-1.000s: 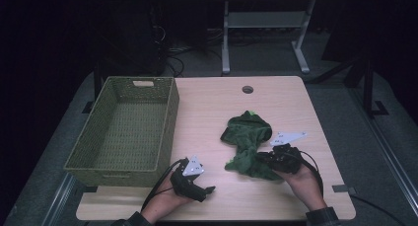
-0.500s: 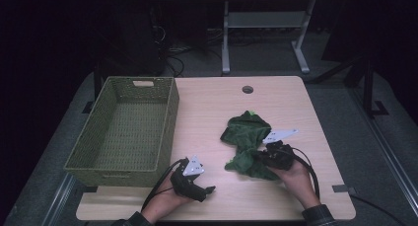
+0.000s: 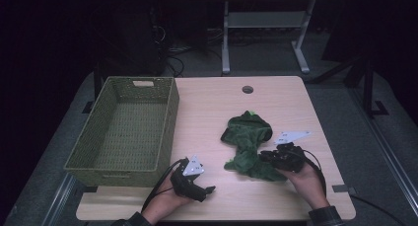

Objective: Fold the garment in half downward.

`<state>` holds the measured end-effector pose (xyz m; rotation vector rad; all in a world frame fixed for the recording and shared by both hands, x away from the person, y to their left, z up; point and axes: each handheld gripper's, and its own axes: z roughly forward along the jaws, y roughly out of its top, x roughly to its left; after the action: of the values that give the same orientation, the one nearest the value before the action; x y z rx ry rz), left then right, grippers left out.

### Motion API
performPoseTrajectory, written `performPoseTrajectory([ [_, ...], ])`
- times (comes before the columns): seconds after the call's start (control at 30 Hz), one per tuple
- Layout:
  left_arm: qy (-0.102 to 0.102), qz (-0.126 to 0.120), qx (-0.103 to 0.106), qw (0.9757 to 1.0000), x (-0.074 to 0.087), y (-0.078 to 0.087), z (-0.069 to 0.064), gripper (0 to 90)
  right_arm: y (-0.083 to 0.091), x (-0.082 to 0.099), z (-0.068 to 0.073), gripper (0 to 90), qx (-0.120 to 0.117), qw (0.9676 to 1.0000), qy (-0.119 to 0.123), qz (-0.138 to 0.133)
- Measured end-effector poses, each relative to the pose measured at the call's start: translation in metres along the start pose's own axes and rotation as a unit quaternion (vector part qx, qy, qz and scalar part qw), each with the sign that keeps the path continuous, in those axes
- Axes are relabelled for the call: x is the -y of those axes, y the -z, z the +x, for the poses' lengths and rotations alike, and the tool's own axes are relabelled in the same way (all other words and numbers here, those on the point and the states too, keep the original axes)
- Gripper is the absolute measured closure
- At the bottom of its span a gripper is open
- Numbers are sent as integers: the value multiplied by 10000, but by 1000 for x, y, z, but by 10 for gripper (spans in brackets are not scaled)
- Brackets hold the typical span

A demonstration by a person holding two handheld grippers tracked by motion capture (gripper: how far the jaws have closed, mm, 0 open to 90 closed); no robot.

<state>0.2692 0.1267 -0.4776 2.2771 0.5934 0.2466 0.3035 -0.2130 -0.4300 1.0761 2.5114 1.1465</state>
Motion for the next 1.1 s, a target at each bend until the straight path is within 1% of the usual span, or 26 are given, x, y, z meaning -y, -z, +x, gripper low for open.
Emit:
performPoseTrajectory([
  [0.03,7,2,-8,10000,0,0,0,123,4,3,-1,766,27,10000,-22,-18],
  [0.07,13,1,-13,10000,0,0,0,123,8,5,-3,760,63,10000,7,-53],
  [0.13,16,3,-16,10000,0,0,0,123,16,11,-5,741,79,9999,-63,-42],
  [0.2,32,-11,-21,10000,0,0,-1,123,22,17,-7,729,114,9999,-40,-53],
  [0.3,16,2,-18,10000,0,0,0,123,33,28,-10,684,153,9998,-117,-111],
  [0.37,16,2,-18,10000,0,0,0,123,37,35,-13,654,172,9997,-152,-111],
  [0.4,17,1,-17,10000,0,0,0,123,39,38,-15,642,128,9997,-173,-102],
  [0.53,17,1,-18,10000,0,0,0,123,46,52,-18,614,133,9996,-264,-34],
  [0.6,19,0,-18,10000,0,0,0,123,49,58,-18,610,138,9996,-263,-6],
  [0.77,21,-2,-18,10000,0,0,-1,123,52,75,-15,607,132,9993,-342,100],
  [0.87,20,-3,-21,10000,0,0,-1,122,52,81,-13,603,108,9992,-364,134],
  [0.97,20,-1,-21,10000,0,0,-1,122,49,84,-12,600,62,9990,-408,194],
  [1.03,19,0,-21,10000,0,0,-1,122,47,83,-13,596,31,9990,-377,217],
  [1.1,21,1,-20,10000,0,0,-1,123,44,83,-12,595,-5,9988,-418,257],
])
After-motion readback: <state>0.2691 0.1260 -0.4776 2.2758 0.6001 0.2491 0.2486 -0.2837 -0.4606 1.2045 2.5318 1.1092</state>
